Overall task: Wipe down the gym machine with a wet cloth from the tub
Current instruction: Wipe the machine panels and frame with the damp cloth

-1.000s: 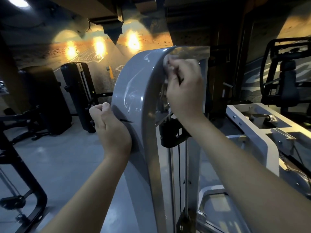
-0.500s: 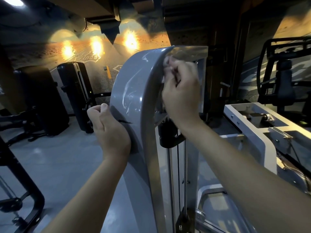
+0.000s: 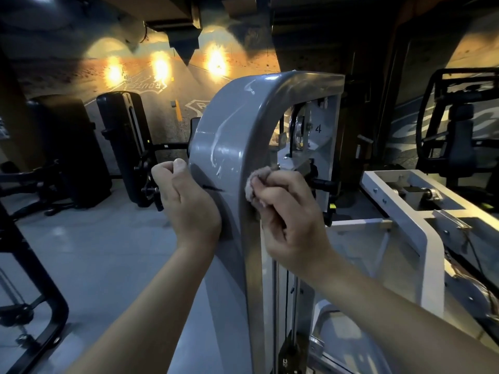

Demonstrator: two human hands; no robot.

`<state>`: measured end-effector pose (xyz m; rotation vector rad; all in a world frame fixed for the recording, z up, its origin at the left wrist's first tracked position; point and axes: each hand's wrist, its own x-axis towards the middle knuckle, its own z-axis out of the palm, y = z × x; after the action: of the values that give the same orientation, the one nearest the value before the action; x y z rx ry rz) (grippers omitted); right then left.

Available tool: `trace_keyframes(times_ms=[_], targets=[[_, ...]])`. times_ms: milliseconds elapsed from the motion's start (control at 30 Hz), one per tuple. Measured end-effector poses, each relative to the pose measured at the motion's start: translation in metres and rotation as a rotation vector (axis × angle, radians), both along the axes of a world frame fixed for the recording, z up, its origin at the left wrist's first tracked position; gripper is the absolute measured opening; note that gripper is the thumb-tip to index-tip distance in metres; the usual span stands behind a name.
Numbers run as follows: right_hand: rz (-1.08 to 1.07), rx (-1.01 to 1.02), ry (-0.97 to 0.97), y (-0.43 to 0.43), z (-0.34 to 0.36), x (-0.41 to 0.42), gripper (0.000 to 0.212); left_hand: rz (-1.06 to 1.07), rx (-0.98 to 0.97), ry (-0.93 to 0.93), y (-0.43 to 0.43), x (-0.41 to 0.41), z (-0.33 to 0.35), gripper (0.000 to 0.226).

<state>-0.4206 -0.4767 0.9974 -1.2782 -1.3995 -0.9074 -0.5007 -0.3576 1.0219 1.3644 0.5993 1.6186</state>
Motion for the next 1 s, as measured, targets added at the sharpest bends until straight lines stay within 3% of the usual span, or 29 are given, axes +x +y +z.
trace_keyframes(times_ms=[267, 467, 533, 633, 700, 800, 867, 967, 1000], targets=[[-0.144, 0.119, 0.088, 0.012, 0.061, -0.01, 0.017, -0.056, -0.022, 0.0, 0.001, -0.006, -0.001, 0.022], [-0.073, -0.178, 0.041, -0.016, 0.007, -0.04, 0.025, -0.244, -0.068, -0.014, 0.02, -0.028, -0.009, 0.013], [-0.05, -0.22, 0.168, -0.027, 0.007, -0.054, 0.027, -0.268, -0.044, 0.043, 0.021, -0.045, -0.016, 0.006], [0.084, -0.213, 0.626, -0.037, 0.016, -0.081, 0.021, -0.371, 0.093, 0.08, 0.009, -0.077, -0.032, 0.023], [0.119, -0.196, 0.812, -0.039, 0.017, -0.091, 0.017, -0.516, 0.208, 0.084, 0.003, -0.093, -0.04, 0.033], [0.128, -0.231, 0.864, -0.039, 0.015, -0.101, 0.015, -0.747, 0.272, 0.19, 0.001, -0.107, -0.043, 0.041], [0.166, -0.244, 0.902, -0.035, 0.012, -0.11, 0.014, -0.888, 0.255, 0.242, 0.001, -0.113, -0.04, 0.034], [0.126, -0.238, 0.922, -0.028, 0.007, -0.12, 0.015, -0.905, 0.249, 0.266, 0.008, -0.118, -0.037, 0.012], [0.118, -0.233, 0.941, -0.026, 0.006, -0.122, 0.014, -0.865, 0.252, 0.279, 0.012, -0.118, -0.038, 0.017]])
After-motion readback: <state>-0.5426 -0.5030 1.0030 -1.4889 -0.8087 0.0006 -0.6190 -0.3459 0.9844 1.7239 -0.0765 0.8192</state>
